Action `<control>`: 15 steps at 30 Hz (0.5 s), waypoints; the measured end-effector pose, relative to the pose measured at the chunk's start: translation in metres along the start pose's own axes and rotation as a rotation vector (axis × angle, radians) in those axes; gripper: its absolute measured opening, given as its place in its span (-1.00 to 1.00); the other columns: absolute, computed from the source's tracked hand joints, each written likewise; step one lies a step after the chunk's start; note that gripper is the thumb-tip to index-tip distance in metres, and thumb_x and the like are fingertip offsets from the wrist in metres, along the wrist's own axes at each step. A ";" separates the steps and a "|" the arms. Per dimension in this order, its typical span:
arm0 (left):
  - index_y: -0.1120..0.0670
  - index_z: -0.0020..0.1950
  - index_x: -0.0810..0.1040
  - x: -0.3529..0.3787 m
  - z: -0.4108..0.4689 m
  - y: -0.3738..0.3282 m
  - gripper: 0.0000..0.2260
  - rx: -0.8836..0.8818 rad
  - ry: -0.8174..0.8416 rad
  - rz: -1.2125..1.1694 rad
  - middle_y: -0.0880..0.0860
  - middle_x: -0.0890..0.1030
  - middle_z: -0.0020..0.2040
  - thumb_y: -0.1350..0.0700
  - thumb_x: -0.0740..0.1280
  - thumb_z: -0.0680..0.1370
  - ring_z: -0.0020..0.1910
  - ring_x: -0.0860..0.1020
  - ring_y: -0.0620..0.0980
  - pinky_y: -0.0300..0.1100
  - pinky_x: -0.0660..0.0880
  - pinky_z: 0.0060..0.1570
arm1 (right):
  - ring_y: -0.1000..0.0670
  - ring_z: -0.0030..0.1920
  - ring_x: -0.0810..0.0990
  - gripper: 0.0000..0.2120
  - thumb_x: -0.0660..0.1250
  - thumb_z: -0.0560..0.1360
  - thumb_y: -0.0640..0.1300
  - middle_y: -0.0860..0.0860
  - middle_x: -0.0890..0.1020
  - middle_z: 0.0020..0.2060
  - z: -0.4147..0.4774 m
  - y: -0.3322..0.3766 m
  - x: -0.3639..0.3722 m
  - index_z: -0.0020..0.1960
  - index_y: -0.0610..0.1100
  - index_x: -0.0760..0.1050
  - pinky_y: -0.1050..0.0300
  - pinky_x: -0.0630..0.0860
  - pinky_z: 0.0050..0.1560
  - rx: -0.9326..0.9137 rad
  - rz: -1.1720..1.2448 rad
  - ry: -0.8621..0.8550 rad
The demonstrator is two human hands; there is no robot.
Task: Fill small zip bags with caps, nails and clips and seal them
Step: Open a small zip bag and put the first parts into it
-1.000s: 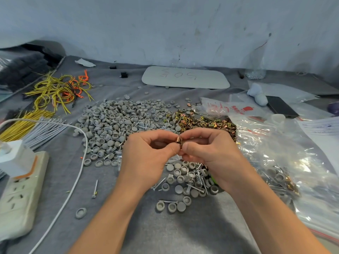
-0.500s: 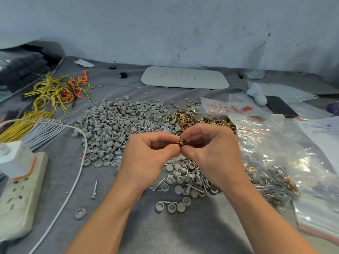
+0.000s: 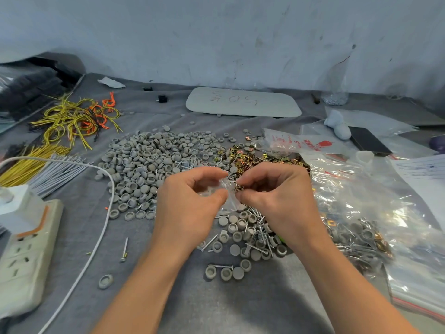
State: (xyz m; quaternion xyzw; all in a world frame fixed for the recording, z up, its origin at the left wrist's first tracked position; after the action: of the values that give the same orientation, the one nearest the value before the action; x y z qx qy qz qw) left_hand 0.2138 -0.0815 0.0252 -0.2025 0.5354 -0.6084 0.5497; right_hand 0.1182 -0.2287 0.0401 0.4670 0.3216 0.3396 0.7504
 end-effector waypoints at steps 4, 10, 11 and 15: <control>-0.28 0.61 0.12 0.029 -0.001 0.017 -0.04 -0.035 0.305 0.612 -0.19 0.11 0.64 -0.23 0.58 0.34 0.60 0.10 -0.13 -0.02 0.04 0.57 | -0.14 -0.28 0.70 -0.72 0.59 0.31 -0.44 -0.01 0.73 -0.30 0.000 -0.003 -0.001 -0.20 -0.07 0.73 -0.04 0.67 -0.22 0.008 -0.028 -0.003; -0.32 0.57 0.13 0.024 0.002 0.033 -0.05 -0.156 0.208 0.520 -0.15 0.53 0.19 -0.03 0.63 0.35 0.39 0.43 0.06 0.09 0.38 0.43 | 0.08 -0.36 0.64 -0.77 0.60 0.30 -0.42 -0.05 0.73 -0.31 0.000 -0.029 -0.008 -0.21 -0.11 0.75 0.28 0.55 -0.33 0.285 0.144 -0.066; -0.32 0.55 0.18 0.021 0.004 0.031 -0.08 -0.141 0.166 0.486 -0.16 0.54 0.16 0.02 0.63 0.35 0.28 0.48 -0.01 -0.02 0.44 0.28 | 0.09 -0.37 0.61 -0.79 0.59 0.32 -0.41 -0.05 0.73 -0.31 -0.002 -0.035 -0.008 -0.20 -0.11 0.76 0.28 0.54 -0.33 0.361 0.192 -0.072; -0.38 0.44 0.34 0.015 0.004 0.023 -0.21 -0.103 0.128 0.356 -0.17 0.57 0.18 0.04 0.60 0.32 0.03 0.59 -0.08 -0.02 0.61 0.06 | 0.04 -0.34 0.66 -0.85 0.51 0.46 -0.33 -0.11 0.74 -0.26 -0.009 -0.052 -0.007 -0.21 -0.13 0.77 0.26 0.60 -0.32 0.612 0.440 -0.115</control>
State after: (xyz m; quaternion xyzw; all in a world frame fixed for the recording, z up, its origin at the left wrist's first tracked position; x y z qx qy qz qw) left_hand 0.2229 -0.0927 0.0007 -0.0933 0.6272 -0.4849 0.6023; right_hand 0.1176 -0.2472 -0.0097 0.7457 0.2577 0.3540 0.5022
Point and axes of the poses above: each hand's wrist, its own z-axis towards the middle knuckle, its own x-axis out of the palm, y = z × x, the point moved 9 cm from there along z, towards the middle knuckle
